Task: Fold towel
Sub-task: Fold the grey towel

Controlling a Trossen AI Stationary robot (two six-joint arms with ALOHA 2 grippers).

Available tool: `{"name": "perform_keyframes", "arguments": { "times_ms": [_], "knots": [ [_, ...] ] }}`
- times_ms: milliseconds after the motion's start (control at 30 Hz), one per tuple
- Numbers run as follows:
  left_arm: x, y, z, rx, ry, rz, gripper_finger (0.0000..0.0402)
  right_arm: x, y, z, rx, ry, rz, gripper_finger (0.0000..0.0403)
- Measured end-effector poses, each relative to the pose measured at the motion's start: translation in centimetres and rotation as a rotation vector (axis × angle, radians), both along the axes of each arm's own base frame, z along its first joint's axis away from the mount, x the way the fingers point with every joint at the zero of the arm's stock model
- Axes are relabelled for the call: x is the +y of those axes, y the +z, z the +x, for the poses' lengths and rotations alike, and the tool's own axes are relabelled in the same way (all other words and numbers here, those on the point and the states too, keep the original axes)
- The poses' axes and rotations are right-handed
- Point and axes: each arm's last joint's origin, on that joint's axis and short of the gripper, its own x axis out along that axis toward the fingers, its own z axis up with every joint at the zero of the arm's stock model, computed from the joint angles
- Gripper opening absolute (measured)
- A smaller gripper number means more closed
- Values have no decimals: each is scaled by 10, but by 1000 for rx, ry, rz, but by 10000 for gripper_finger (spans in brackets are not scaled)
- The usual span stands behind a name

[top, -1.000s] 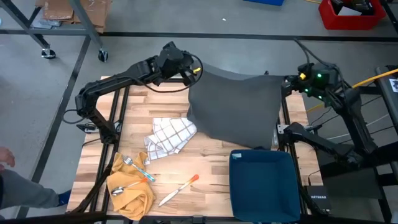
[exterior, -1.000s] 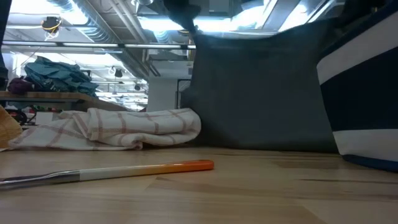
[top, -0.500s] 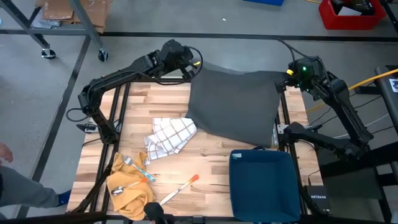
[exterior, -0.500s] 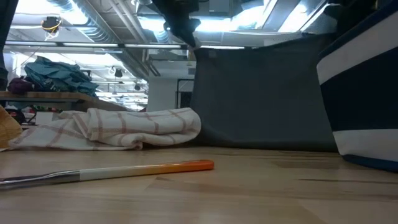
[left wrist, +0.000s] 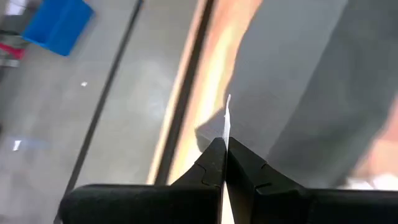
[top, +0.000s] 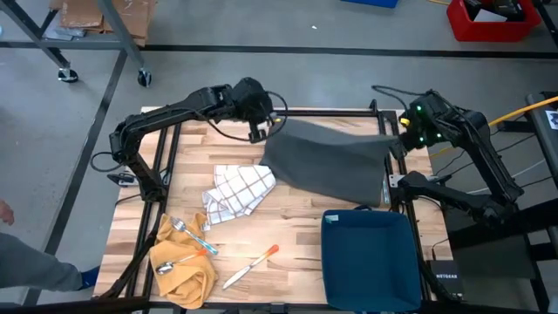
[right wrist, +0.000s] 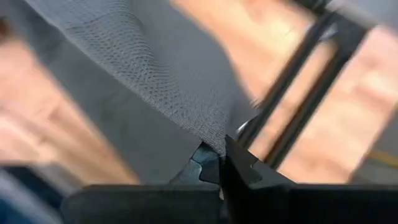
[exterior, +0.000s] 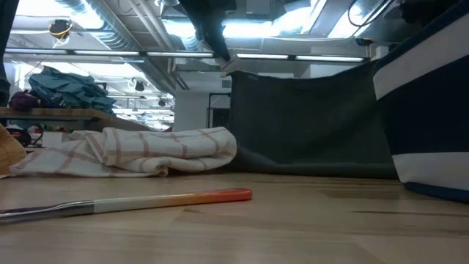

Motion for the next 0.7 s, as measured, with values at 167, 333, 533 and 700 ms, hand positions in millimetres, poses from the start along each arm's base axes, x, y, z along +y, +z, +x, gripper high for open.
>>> {"name": "perform_keyframes", "arguments": {
  "times_ms": [167, 333, 533, 700],
  "knots": [
    [-19, -6, 0, 82, -66, -51, 0, 7, 1, 1, -134, 26, 99, 1],
    [-35, -11, -2, 159, -109, -93, 0, 11, 2, 1, -207, 38, 148, 1],
    [-47, -15, -5, 204, -194, -194, 0, 15, 3, -1, -246, 55, 162, 1],
    [-50, -16, -5, 200, -248, -267, 0, 19, 4, -2, -302, 63, 195, 1]
  ]
}}
